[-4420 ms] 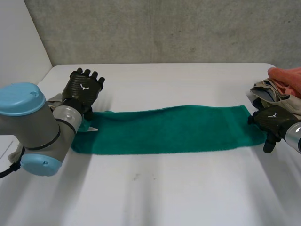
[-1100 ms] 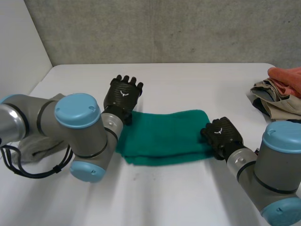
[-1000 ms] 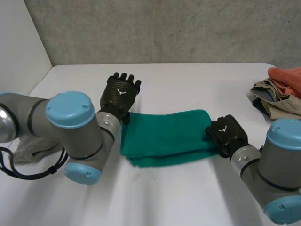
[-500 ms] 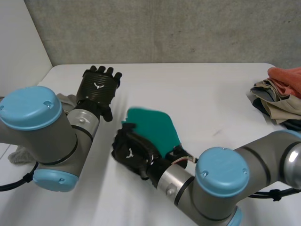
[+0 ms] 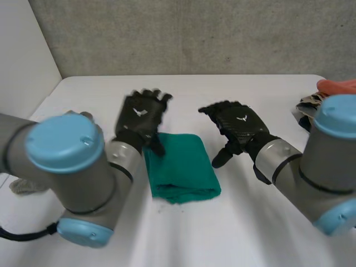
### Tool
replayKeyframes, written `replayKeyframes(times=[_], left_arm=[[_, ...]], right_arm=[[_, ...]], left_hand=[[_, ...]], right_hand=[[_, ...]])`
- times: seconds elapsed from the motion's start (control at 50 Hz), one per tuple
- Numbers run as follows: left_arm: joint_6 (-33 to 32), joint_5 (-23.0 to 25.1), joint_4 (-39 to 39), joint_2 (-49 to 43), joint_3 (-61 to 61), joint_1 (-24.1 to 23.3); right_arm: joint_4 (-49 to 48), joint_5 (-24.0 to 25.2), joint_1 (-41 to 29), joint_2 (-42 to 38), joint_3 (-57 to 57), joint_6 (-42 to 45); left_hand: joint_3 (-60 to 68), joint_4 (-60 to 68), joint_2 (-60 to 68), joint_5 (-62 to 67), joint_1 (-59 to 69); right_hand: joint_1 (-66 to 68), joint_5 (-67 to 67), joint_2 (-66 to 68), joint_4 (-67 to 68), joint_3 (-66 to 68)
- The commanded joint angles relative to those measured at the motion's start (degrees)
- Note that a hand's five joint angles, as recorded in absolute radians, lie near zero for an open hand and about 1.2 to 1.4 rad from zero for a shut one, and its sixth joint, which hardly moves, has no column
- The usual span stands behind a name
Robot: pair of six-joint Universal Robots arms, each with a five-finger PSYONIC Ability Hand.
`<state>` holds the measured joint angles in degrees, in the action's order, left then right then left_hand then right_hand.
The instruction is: Fold the laundry.
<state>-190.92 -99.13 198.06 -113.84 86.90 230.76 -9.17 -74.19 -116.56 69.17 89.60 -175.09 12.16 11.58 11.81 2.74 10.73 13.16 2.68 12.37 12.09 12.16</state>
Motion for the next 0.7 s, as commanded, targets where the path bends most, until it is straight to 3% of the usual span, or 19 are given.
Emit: replayKeyframes(times=[0.02,0.1,0.22,0.44,0.52,0.6,0.7], left_arm=[[-0.42,-4.04,-6.7,-9.55,-4.01,-2.51],[-1.38,-6.42,-9.87,-10.61,-4.72,-0.84],[-2.26,-5.63,-12.78,-10.61,-4.28,1.01],[-2.61,2.62,-14.01,-8.16,-6.12,1.19],[-2.88,6.92,-14.28,-4.03,-7.88,1.8],[-2.7,14.47,-14.98,-0.16,-8.85,3.47],[-1.65,27.99,-18.83,4.67,-9.38,5.14]], right_arm=[[12.41,1.15,0.02,-15.18,-14.43,1.51],[13.74,2.56,0.02,-18.98,-17.87,2.03],[14.79,2.57,-0.16,-22.06,-19.72,8.43],[16.02,-2.97,-0.86,-17.5,-19.73,18.03],[14.19,-5.34,-2.53,-14.07,-17.27,18.21],[7.69,-5.96,-3.93,-11.34,-10.43,18.29],[-3.98,-5.79,-8.4,-7.3,1.69,18.47]], left_hand=[[-0.77,-0.19,-0.41,-1.35,0.67],[-0.77,-0.19,-0.41,-1.35,0.67],[1.08,1.66,1.43,0.5,2.51],[0.74,1.32,1.1,0.17,2.18],[0.58,1.16,0.93,0.0,2.01],[1.25,1.83,1.6,0.67,2.68],[1.25,1.83,1.6,0.67,2.68]], right_hand=[[-3.16,-2.68,-2.37,-2.09,-2.16],[-3.16,-2.68,-2.37,-2.09,-2.16],[-3.16,-2.68,-2.37,-2.09,-2.16],[-3.16,-2.68,-2.37,-2.09,-2.16],[-3.16,-2.68,-2.37,-2.09,-2.16],[-3.16,-2.68,-2.37,-2.09,-2.16],[-3.16,-2.68,-2.37,-2.09,-2.16]])
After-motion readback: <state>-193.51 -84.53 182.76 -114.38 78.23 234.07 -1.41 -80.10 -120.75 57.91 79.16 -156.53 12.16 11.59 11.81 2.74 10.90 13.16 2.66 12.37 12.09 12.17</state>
